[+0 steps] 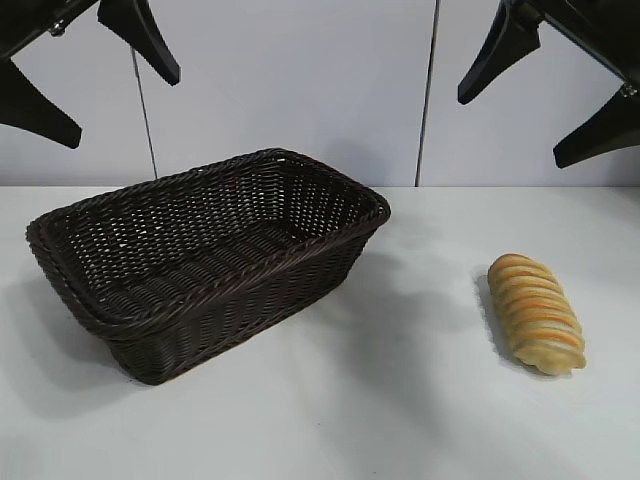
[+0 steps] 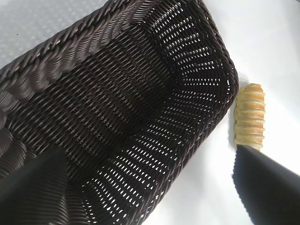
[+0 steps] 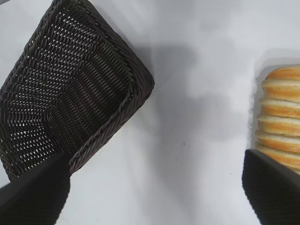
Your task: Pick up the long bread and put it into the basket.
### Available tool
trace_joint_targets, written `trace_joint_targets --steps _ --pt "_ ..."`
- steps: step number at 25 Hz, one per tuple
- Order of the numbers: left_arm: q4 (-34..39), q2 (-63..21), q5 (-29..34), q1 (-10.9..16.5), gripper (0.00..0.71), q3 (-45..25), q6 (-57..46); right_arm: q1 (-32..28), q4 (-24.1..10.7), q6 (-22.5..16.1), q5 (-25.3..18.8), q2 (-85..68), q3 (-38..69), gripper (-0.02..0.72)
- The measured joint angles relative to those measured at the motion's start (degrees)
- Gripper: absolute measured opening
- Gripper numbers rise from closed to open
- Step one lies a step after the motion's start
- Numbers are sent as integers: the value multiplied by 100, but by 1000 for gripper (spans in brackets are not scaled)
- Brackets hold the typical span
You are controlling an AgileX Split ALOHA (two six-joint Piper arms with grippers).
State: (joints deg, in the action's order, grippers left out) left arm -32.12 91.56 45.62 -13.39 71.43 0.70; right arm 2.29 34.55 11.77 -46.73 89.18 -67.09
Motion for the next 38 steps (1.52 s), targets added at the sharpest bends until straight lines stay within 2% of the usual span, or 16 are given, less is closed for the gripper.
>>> trace_joint_targets --steps 19,31,38 --pt "0 0 0 0 690 0 -6 0 0 6 0 0 0 694" --pt "0 0 -258 0 690 0 -6 0 0 6 0 0 0 694" --pt "-74 0 -43 0 690 0 -19 0 -4 6 0 0 0 694"
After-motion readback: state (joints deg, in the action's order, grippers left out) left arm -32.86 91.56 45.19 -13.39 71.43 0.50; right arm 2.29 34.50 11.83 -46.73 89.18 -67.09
